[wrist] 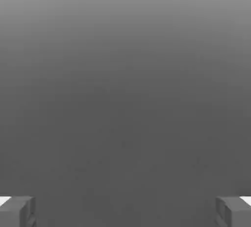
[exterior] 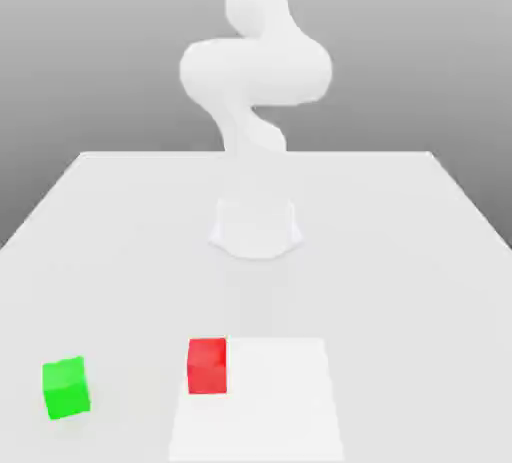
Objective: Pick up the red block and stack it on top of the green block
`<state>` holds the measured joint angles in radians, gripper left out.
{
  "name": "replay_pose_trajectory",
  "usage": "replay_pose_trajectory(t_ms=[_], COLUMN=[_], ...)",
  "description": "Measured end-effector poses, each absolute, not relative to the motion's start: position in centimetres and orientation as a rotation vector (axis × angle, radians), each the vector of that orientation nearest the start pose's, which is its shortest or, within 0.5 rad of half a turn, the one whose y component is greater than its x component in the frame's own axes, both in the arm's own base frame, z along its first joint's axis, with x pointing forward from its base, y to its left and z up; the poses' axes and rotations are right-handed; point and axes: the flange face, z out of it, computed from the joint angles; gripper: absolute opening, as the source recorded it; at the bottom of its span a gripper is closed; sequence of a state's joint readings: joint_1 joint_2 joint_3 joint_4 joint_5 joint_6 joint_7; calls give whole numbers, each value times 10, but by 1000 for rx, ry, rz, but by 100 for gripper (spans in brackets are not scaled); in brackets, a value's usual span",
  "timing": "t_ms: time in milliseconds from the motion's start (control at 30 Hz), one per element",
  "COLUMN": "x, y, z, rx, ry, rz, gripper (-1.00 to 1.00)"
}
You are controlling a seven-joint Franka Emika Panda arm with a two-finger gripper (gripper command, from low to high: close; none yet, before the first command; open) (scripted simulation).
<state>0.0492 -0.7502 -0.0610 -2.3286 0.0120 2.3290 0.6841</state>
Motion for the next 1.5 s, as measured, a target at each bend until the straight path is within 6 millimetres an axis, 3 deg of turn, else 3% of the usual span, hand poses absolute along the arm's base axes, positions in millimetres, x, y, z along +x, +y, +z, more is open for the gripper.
replay_pose_trajectory(t_ms=[233, 467, 700, 933, 1100, 1267, 1500], x=[417, 445, 449, 432, 411, 386, 387], y=[-33, -38, -38, -41, -48, -61, -65], z=[586, 485, 388, 303, 254, 218, 198], rx=[-2707, -2844, -2928, -2957, -2944, -2900, -2889], ry=[578, 213, -176, -581, -876, -1171, -1270], rz=[-791, -621, -452, -282, -159, -34, -18], gripper=[0, 0, 0, 0, 0, 0, 0])
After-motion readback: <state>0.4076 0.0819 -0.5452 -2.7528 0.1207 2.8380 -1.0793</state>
